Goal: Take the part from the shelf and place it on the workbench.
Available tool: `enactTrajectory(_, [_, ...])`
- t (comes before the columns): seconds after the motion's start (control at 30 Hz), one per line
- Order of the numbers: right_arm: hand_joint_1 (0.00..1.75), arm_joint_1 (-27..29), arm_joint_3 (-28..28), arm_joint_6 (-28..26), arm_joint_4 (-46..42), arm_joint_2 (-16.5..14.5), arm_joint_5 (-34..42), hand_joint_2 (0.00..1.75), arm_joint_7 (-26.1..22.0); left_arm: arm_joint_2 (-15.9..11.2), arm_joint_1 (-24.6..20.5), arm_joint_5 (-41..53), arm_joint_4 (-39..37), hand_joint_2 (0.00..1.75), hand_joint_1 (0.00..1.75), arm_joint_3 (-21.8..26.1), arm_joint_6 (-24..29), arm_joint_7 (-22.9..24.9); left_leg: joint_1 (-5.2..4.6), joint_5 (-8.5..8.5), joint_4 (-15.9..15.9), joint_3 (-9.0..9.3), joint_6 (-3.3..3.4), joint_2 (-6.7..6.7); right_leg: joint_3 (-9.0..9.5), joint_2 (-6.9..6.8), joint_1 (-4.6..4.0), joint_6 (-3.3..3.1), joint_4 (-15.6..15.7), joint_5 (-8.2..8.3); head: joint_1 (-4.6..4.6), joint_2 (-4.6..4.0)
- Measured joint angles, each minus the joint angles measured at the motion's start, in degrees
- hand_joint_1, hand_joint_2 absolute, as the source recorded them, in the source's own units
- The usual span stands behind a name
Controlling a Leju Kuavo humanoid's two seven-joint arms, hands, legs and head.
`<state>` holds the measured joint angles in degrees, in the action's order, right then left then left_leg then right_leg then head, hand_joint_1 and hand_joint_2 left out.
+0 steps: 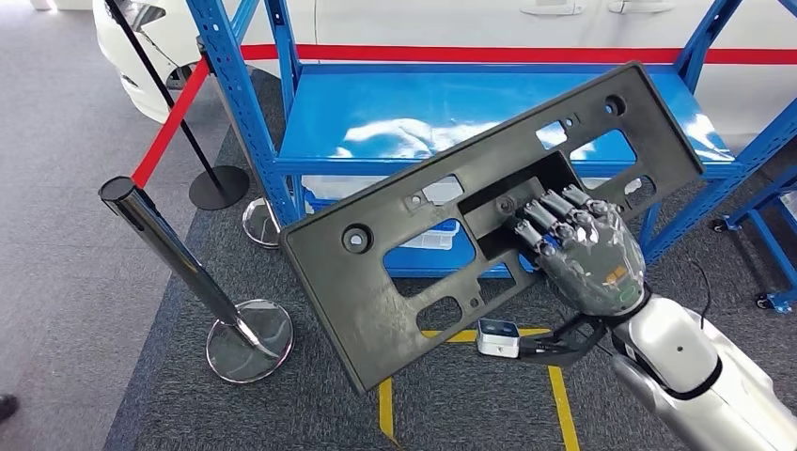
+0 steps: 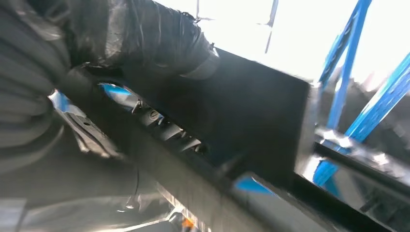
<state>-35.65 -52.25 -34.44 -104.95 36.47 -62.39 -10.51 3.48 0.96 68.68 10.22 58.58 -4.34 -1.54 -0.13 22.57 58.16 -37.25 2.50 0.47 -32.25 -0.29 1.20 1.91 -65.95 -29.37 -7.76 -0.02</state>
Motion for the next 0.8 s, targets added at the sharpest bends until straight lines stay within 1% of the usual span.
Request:
enactTrajectory(0.03, [1.75,1.7,0.2,-1.6,-1.7,1.8,-0.3,1.75,0.1,0.0,0.1,-0.2,0.0,1.75,0.0,0.3,-0.2,0.0,-0.04,-0.38,0.4,-0.53,-0.28,-0.27,2.69,-0.12,-0.16,-0.32,3.6,-0.82,0.0,0.0])
enactTrajectory(0.07, [1.75,3.6,0.6,-3.1,-3.2,3.4,-1.0,1.75,0.4,0.0,0.4,-0.1,0.0,1.75,0.0,0.5,-0.4,0.0,-0.04,-0.79,0.6,-0.83,-0.62,-0.53,4.39,-0.17,-0.4,-0.68,6.2,-1.75,0.0,0.0])
enactTrajectory(0.1, [1.75,5.2,1.0,-4.2,-4.2,4.6,-2.2,1.75,0.8,0.0,0.6,0.3,0.0,1.75,0.0,0.6,-0.6,0.0,0.0,-1.27,0.6,-0.98,-1.02,-0.65,4.89,-0.13,-0.66,-1.09,7.5,-2.13,0.0,0.0])
enactTrajectory(0.13, [1.75,6.5,1.3,-4.8,-4.5,4.9,-3.7,1.75,1.4,-0.1,0.9,0.7,0.0,1.75,0.0,0.6,-0.8,0.0,0.05,-1.74,0.4,-1.07,-1.43,-0.63,4.39,-0.05,-0.63,-1.63,7.6,-1.63,0.0,0.0])
enactTrajectory(0.17, [1.75,7.5,1.5,-5.0,-4.2,4.7,-5.7,1.75,2.2,-0.2,1.0,1.3,0.1,1.75,0.0,0.6,-0.9,0.1,0.16,-1.55,0.5,-1.33,-1.86,-0.59,3.9,0.0,-0.55,-2.12,7.8,-0.96,0.0,0.0])
enactTrajectory(0.2, [1.75,8.4,1.6,-5.0,-3.4,4.0,-8.2,1.75,3.2,-0.3,1.0,2.0,0.1,1.75,0.0,0.6,-0.9,0.1,0.24,-0.25,1.3,-1.77,-2.23,-0.55,3.19,0.02,-0.4,-2.71,7.9,-0.2,-0.01,0.0])
enactTrajectory(0.23, [1.75,9.5,1.6,-5.0,-2.3,3.0,-11.2,1.75,4.6,-0.4,0.9,2.7,0.1,1.75,0.0,0.5,-0.9,0.1,0.32,2.18,3.0,-2.4,-2.57,-0.56,2.36,-0.04,-0.21,-3.19,8.2,0.63,-0.03,0.0])
enactTrajectory(0.3, [1.75,12.4,2.0,-5.1,0.0,0.6,-18.2,1.75,8.1,-0.4,0.3,4.3,0.1,1.75,0.0,0.2,-0.5,0.1,0.53,8.5,9.1,-3.74,-3.07,-0.56,0.47,-0.18,-0.22,-3.62,8.2,2.18,-0.05,0.0])
enactTrajectory(0.33, [1.75,14.2,2.4,-5.1,0.7,-0.3,-20.8,1.75,9.8,-0.4,0.0,5.0,0.1,1.75,0.0,-0.1,-0.1,0.0,0.58,10.36,12.4,-4.11,-3.22,-0.55,-0.47,-0.3,-0.24,-3.58,8.2,2.93,-0.05,0.0])
enactTrajectory(0.37, [1.75,16.1,3.0,-5.1,1.0,-0.9,-22.6,1.75,11.3,-0.4,-0.2,5.5,0.1,1.75,0.0,-0.4,0.3,0.0,0.6,10.55,14.9,-3.95,-3.31,-0.55,-1.49,-0.43,-0.25,-3.48,8.0,3.69,-0.05,0.0])
enactTrajectory(0.4, [1.75,17.8,3.6,-5.1,1.1,-1.2,-23.3,1.75,12.4,-0.4,-0.3,5.9,0.1,1.75,0.0,-0.6,0.7,0.0,0.61,9.32,16.0,-3.08,-3.32,-0.55,-2.53,-0.54,-0.24,-3.36,7.8,4.37,-0.05,0.0])
enactTrajectory(0.43, [1.75,19.3,4.3,-5.1,1.2,-1.3,-23.3,1.75,13.2,-0.4,-0.3,6.1,0.1,1.75,0.0,-0.9,0.9,-0.1,0.63,7.48,15.3,-1.26,-3.23,-0.56,-3.56,-0.6,-0.23,-3.23,7.6,5.03,-0.05,0.0])
enactTrajectory(0.47, [1.75,20.5,4.9,-5.1,1.1,-1.3,-23.3,1.75,13.7,-0.4,-0.3,6.3,0.1,1.75,0.0,-1.1,1.1,-0.2,0.63,5.96,12.6,1.54,-3.06,-0.63,-4.51,-0.58,-0.22,-3.08,7.3,5.62,-0.05,0.0])
enactTrajectory(0.5, [1.75,21.5,5.6,-5.1,1.1,-1.3,-23.3,1.75,14.0,-0.5,-0.2,6.3,0.1,1.75,0.0,-1.3,1.2,-0.3,0.57,5.84,8.5,4.89,-2.75,-0.76,-5.21,-0.51,-0.25,-2.89,7.1,6.12,-0.06,0.0])
enactTrajectory(0.53, [1.75,22.3,6.3,-5.1,1.0,-1.2,-23.1,1.75,14.1,-0.6,-0.1,6.4,0.1,1.75,0.0,-1.4,1.4,-0.4,0.45,6.64,3.9,8.22,-2.42,-0.88,-5.66,-0.46,-0.26,-2.63,6.9,6.64,-0.06,0.0])
enactTrajectory(0.57, [1.75,23.0,7.1,-5.2,0.8,-1.1,-22.9,1.75,14.2,-0.7,0.0,6.6,0.1,1.75,0.0,-1.5,1.5,-0.5,0.29,7.7,0.3,10.46,-2.12,-0.97,-5.86,-0.44,-0.23,-2.31,7.0,7.18,-0.05,0.0])
enactTrajectory(0.6, [1.75,23.5,7.9,-5.2,0.8,-1.0,-22.3,1.75,14.1,-0.7,0.0,6.8,0.1,1.75,0.0,-1.6,1.6,-0.6,0.06,8.58,-1.9,11.63,-1.85,-1.01,-5.95,-0.43,-0.15,-1.94,7.2,7.75,-0.05,0.0])
enactTrajectory(0.63, [1.75,23.8,8.9,-5.2,0.7,-0.8,-21.6,1.75,14.0,-0.8,0.0,7.0,0.1,1.75,0.0,-1.7,1.7,-0.8,-0.09,8.46,-2.9,11.85,-1.56,-0.94,-5.98,-0.41,-0.06,-1.51,7.5,8.42,-0.05,0.0])
enactTrajectory(0.67, [1.75,24.1,10.0,-5.2,0.7,-0.5,-20.7,1.75,13.7,-0.8,0.0,7.1,0.1,1.75,0.0,-1.8,1.8,-1.1,-0.08,7.78,-3.1,11.46,-1.18,-0.78,-6.08,-0.34,0.07,-1.15,7.6,8.6,-0.05,0.0])
enactTrajectory(0.7, [1.75,24.4,11.2,-5.1,0.7,-0.1,-19.8,1.75,13.5,-0.7,-0.1,7.2,0.1,1.75,0.0,-2.0,1.9,-1.4,-0.05,7.0,-3.4,11.04,-0.62,-0.58,-6.43,-0.24,0.12,-0.91,7.1,7.67,-0.04,0.0])
enactTrajectory(0.73, [1.75,24.8,12.5,-5.2,0.7,0.3,-19.1,1.75,13.3,-0.6,-0.1,7.3,0.1,1.75,0.0,-2.1,2.0,-1.6,0.05,6.15,-3.6,10.51,-0.07,-0.35,-6.96,-0.11,0.12,-0.76,5.7,5.71,-0.04,0.0])
enactTrajectory(0.77, [1.75,25.2,13.7,-5.2,0.7,0.6,-18.5,1.75,13.1,-0.6,-0.1,7.4,0.1,1.75,0.0,-2.2,2.1,-1.8,0.13,5.45,-3.7,9.9,0.33,-0.15,-7.67,0.01,0.14,-0.72,3.3,2.89,-0.03,0.0])
enactTrajectory(0.8, [1.75,25.9,14.9,-5.2,0.7,0.9,-18.1,1.75,13.0,-0.5,0.0,7.3,0.1,1.75,0.0,-2.4,2.3,-2.1,0.08,4.81,-3.6,9.04,0.63,-0.04,-8.52,0.1,0.11,-0.65,-0.2,-0.25,-0.03,0.0])
